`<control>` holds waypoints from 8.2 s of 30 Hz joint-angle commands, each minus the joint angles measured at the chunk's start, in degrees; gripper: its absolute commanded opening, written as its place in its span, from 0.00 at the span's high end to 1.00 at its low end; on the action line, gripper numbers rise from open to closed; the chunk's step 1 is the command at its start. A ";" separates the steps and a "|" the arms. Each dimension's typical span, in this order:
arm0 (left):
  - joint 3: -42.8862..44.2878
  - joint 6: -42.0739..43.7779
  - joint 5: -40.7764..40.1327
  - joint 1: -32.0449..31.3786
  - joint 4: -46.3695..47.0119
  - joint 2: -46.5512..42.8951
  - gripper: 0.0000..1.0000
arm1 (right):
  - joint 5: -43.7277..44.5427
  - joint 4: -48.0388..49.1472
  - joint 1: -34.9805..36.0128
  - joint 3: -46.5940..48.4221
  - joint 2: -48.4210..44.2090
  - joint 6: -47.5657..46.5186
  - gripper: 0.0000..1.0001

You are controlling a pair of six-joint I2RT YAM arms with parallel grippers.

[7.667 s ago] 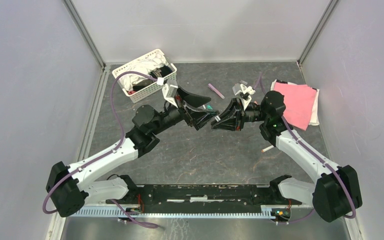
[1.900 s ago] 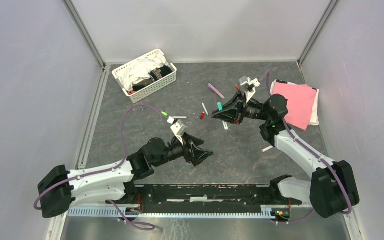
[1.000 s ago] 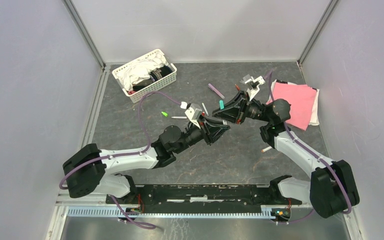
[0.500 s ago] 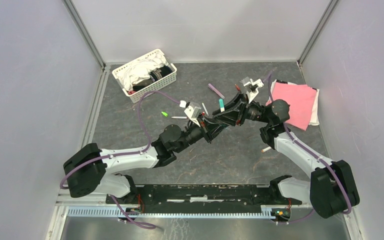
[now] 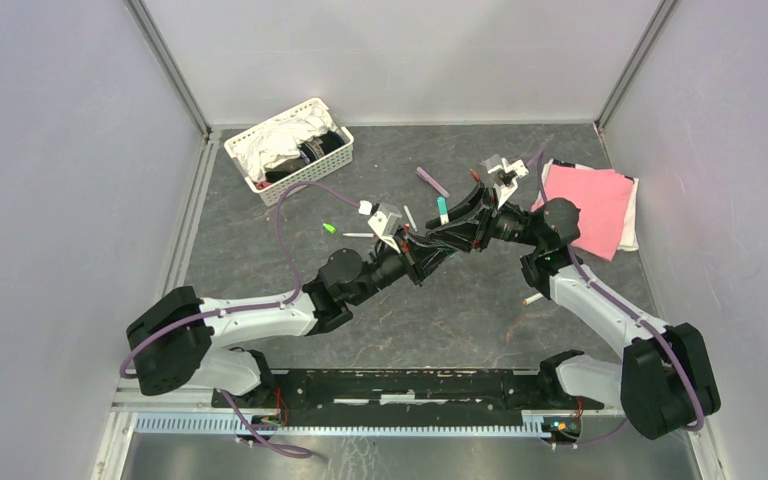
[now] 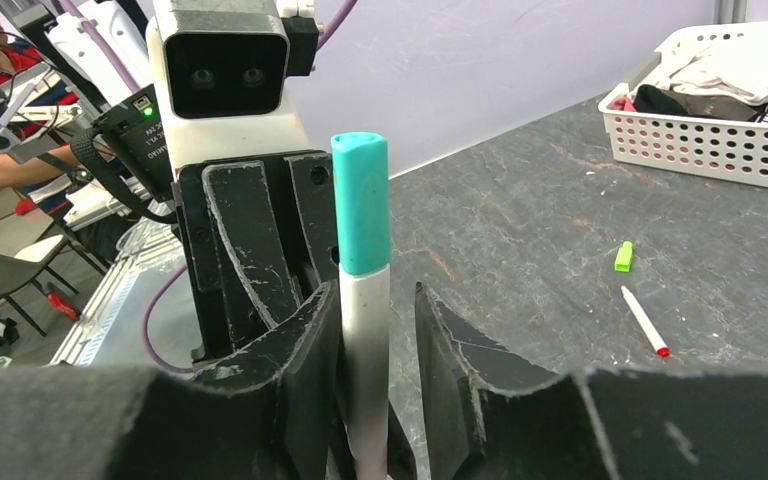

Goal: Insert the pens into the pen caps
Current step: Press the pen cap onto the pen, then place the pen at the center of the board.

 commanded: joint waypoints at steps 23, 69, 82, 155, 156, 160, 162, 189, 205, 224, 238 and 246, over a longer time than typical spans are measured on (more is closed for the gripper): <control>-10.07 5.59 10.68 0.81 -8.43 -23.13 0.10 | -7.03 3.21 -0.73 -1.13 -1.39 -5.41 1.00; 13.76 4.31 25.11 6.63 -24.60 -4.45 0.98 | -5.84 13.32 0.27 0.29 1.67 5.86 1.00; 3.61 -11.65 31.91 2.72 -23.75 -0.25 0.98 | -2.99 -6.60 -1.44 7.85 1.74 -11.22 1.00; 5.04 1.18 -2.66 -2.08 -24.43 -13.39 0.14 | -1.45 -31.77 -2.23 5.43 -0.99 -38.71 1.00; 5.76 2.66 -3.98 -2.06 -26.80 -14.62 0.12 | -1.58 -31.82 -2.30 5.48 -0.85 -38.85 1.00; 5.51 6.76 -9.14 -1.98 -33.03 -20.66 0.10 | -2.03 -31.86 -2.77 5.76 -0.24 -38.83 1.00; 4.60 7.98 -10.77 -2.07 -34.46 -24.27 0.09 | -1.22 -31.78 -3.24 5.70 0.24 -38.79 1.00; -10.09 6.67 -30.61 -1.22 -37.49 -32.31 0.01 | 42.51 -59.44 0.26 51.65 50.90 -58.05 0.86; -9.66 5.38 -30.40 -1.04 -38.01 -30.34 0.02 | 51.20 -61.63 2.73 60.95 59.98 -57.11 0.72; -10.61 2.85 -26.01 -0.97 -36.78 -31.49 0.01 | 27.25 -62.25 0.57 46.22 37.78 -62.60 0.59; -8.91 2.16 -17.46 5.71 -35.01 -24.43 0.00 | 16.92 -72.19 -6.23 28.39 14.29 -74.96 0.48; -4.34 1.06 -7.48 15.90 -36.90 -18.05 0.03 | 14.92 -64.71 -10.23 15.96 6.28 -72.80 0.37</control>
